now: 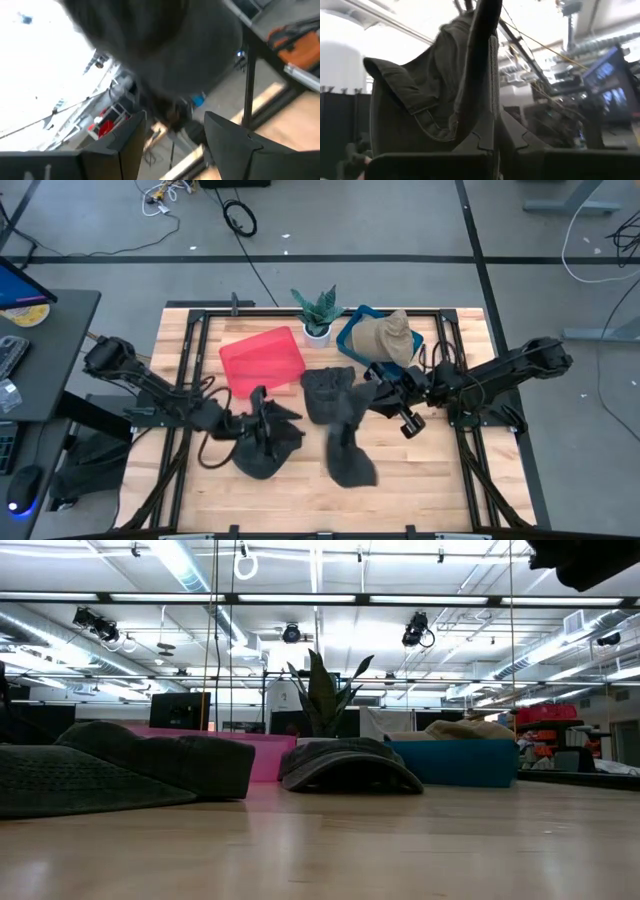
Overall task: Pick & Place hat
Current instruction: Put the right black cap into the pink bin
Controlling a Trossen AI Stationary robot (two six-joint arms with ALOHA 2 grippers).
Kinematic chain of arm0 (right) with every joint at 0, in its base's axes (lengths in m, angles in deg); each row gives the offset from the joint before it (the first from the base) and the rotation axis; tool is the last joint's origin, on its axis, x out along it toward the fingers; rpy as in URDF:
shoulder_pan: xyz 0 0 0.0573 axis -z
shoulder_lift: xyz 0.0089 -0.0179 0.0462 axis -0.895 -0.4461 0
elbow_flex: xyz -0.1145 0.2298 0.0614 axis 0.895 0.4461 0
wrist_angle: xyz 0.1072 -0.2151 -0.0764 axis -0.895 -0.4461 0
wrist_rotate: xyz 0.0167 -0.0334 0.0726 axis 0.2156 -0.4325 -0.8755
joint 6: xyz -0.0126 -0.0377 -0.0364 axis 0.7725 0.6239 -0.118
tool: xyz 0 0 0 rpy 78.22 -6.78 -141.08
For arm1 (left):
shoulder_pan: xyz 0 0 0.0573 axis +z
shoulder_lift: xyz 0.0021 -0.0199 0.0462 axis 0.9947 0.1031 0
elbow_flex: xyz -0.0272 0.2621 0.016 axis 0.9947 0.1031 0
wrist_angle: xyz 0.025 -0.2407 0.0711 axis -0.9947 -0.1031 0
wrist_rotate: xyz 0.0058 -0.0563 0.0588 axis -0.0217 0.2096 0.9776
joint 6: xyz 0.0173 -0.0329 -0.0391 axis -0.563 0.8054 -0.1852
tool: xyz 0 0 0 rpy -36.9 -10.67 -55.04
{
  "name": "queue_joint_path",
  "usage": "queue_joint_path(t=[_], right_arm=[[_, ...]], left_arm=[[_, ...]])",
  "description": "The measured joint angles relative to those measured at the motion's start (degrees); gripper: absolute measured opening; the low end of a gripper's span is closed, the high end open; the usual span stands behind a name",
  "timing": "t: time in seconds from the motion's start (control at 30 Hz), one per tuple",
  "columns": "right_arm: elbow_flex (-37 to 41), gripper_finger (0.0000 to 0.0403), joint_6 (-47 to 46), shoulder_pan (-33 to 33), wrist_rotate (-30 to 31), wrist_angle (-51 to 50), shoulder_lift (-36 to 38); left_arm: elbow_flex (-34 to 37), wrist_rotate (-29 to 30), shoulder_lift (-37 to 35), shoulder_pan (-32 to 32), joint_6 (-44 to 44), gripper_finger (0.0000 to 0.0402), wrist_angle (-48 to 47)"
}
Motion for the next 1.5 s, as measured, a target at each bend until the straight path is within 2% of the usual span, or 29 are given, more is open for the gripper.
queue_joint_path(t=[0.27, 0.57, 0.77, 0.93, 1.1, 1.27, 1.5], right_arm=[[-2.29, 0.0002, -5.94, 0.82, 1.91, -2.02, -5.44], [-9.99, 0.0002, -8.6, 0.82, 0.35, -6.21, -14.07], [-10.45, 0.0002, -9.22, 0.82, 0.25, -6.11, -14.93], [-10.45, 0.0002, -9.36, 1.03, 0.12, -5.97, -14.93], [-10.43, 0.0002, -9.38, 1.26, -0.27, -6.05, -14.93], [-10.38, 0.0002, -9.41, 1.26, -0.26, -6.08, -14.93], [-10.36, 0.0002, -10.45, 1.26, -0.28, -6.47, -14.93]], left_arm=[[-5.44, 3.62, 3.59, -4.71, -7.03, 0.0206, -1.23], [-8.7, 11.08, 7.28, -6.77, -13.87, 0.0206, -1.3], [-9.05, 17.74, 7.31, -10.11, -18.26, 0.0206, 0.03], [-9.05, 16.72, 7.26, -12.54, -21.37, 0.0206, 1.47], [-9.05, 19.9, 7.26, -14.11, -24.11, 0.0206, 2.52], [-9.05, 19.72, 7.26, -14.34, -24.32, 0.0206, 3.4], [-9.05, 12.95, 7.26, -11.85, -20.59, 0.0206, 2.82]])
